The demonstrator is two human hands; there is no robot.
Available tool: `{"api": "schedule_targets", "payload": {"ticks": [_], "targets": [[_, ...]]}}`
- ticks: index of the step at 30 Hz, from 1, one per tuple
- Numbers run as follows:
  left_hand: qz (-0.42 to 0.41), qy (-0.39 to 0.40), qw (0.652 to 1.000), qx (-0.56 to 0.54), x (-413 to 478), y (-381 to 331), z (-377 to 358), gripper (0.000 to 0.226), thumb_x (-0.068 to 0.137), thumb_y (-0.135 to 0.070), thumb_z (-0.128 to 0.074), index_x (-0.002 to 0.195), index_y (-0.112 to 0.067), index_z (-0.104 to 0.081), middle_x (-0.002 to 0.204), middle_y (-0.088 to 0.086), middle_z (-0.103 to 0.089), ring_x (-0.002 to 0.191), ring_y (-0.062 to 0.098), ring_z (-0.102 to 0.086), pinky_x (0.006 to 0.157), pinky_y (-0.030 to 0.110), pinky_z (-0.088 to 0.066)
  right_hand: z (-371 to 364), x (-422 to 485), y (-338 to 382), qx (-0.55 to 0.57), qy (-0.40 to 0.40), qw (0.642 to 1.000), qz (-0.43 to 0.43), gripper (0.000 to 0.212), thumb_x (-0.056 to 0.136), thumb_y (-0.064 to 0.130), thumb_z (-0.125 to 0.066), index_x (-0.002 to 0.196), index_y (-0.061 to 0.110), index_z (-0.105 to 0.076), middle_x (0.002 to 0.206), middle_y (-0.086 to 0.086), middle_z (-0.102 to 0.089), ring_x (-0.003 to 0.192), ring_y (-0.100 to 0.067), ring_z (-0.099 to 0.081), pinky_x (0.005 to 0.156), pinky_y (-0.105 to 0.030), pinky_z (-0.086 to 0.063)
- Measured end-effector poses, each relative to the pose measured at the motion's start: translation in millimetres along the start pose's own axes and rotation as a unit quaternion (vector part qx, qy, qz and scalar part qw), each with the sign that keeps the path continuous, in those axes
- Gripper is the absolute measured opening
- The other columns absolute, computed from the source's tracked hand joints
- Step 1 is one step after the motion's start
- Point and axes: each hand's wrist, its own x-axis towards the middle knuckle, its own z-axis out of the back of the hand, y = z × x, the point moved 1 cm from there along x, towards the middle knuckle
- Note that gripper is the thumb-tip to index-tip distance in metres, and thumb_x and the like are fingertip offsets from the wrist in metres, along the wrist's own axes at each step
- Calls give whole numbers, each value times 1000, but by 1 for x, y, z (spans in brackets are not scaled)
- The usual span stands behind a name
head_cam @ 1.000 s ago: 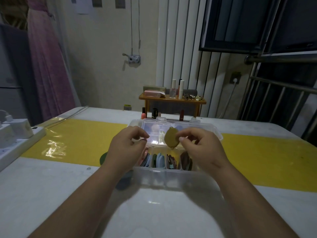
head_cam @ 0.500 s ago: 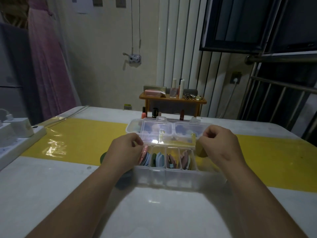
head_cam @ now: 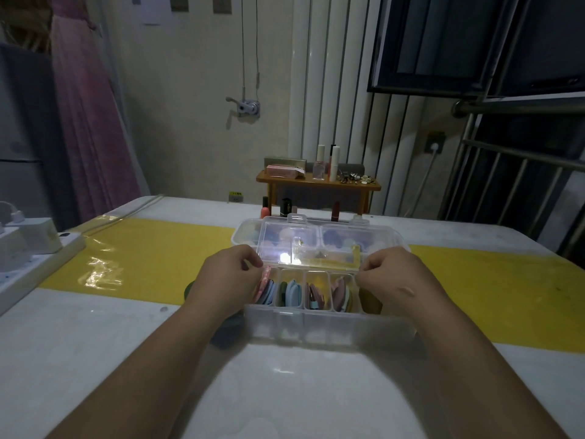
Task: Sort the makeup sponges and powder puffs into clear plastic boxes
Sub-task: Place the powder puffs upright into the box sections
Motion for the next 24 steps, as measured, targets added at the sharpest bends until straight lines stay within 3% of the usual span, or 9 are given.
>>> {"api": "schedule_targets", "payload": {"ticks": [4, 9, 18, 24], "targets": [[1, 7, 1000, 1, 0, 0, 0, 12, 93, -20, -58, 93, -27, -67, 83, -6, -65, 74, 12, -60, 59, 25, -47, -1, 1, 3, -62, 28, 998, -1, 13, 81, 24, -59, 74, 21, -70, 76, 0, -69, 75, -19, -64, 74, -33, -57], [-2, 5, 1000, -3, 0, 0, 0, 10, 94, -20, -59, 94, -27, -66, 82, -6, -63, 71, 9, -57, 55, 22, -40, -3, 2, 3, -78, 21, 997, 11, 14, 84, 22, -57, 83, 25, -70, 87, 2, -69, 81, -18, -62, 78, -33, -56], [-7, 2, 1000, -6, 1, 1, 2, 11, 94, -22, -58, 90, -29, -66, 77, -3, -62, 65, 12, -54, 51, 23, -36, -2, 4, -1, -37, 2, 999, 8, 18, 82, 14, -58, 74, 23, -72, 80, 1, -70, 79, -18, -63, 76, -36, -57], [9, -31, 999, -36, 3, 8, 13, 19, 92, -16, -52, 96, -29, -65, 85, -2, -64, 71, 19, -61, 60, 32, -51, -3, 3, -2, 3, -35, 999, 40, 18, 85, 14, -57, 77, 23, -70, 79, 4, -68, 76, -15, -61, 74, -35, -56]]}}
